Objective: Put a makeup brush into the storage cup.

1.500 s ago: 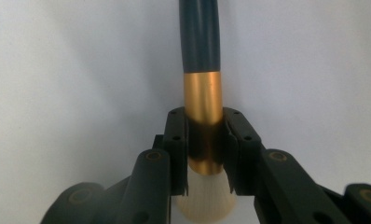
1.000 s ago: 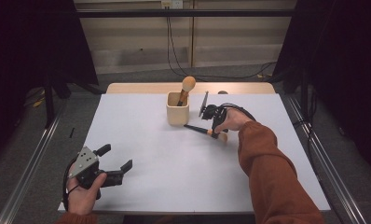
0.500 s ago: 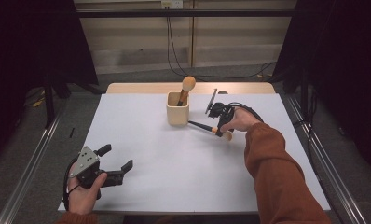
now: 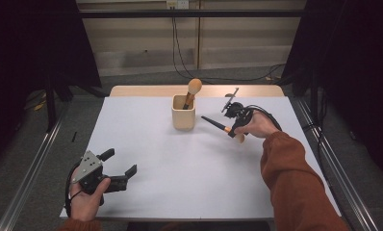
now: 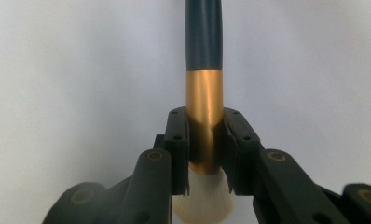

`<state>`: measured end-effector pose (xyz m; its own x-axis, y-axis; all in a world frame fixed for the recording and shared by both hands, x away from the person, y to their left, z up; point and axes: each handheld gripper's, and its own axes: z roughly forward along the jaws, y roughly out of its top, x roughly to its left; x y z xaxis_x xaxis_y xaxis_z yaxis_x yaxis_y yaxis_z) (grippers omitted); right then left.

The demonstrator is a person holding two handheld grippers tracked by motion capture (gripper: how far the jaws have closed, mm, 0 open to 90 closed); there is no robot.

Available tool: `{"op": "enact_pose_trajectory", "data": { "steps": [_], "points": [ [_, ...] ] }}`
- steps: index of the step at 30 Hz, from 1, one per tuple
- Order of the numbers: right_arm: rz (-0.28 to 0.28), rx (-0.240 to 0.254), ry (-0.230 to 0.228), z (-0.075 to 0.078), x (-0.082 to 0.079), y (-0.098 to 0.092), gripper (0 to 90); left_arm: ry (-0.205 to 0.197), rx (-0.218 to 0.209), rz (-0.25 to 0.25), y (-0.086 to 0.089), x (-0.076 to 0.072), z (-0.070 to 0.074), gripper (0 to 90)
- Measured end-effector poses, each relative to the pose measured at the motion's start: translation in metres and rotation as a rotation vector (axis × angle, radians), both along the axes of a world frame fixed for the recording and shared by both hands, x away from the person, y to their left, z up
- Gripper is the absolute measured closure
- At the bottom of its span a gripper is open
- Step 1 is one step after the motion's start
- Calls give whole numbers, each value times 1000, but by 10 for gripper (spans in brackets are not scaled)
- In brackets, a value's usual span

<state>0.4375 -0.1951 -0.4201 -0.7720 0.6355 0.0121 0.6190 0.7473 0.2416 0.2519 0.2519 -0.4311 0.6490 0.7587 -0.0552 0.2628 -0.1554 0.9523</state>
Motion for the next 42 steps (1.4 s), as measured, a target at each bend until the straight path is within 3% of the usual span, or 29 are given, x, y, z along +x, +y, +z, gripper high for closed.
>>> {"op": "enact_pose_trajectory", "data": {
  "steps": [2,13,16,27,34,37,42],
  "points": [
    [-19,36,-15,1,-2,-3,741,0,0,1,0,0,0,25],
    [-129,133,-134,2,-13,-17,742,-10,5,2,0,0,1,26],
    [-123,180,-178,4,-17,-19,742,-11,1,1,0,-1,1,26],
    [-209,330,-301,4,-28,-34,743,-8,0,3,0,-1,1,26],
    [-254,455,-350,3,-37,-45,743,-13,8,-13,-1,-1,1,25],
    [-242,503,-361,6,-41,-49,742,-6,-3,-10,0,-1,1,25],
    [-237,624,-375,10,-50,-58,743,-8,8,-14,0,-1,1,25]
  ]
}}
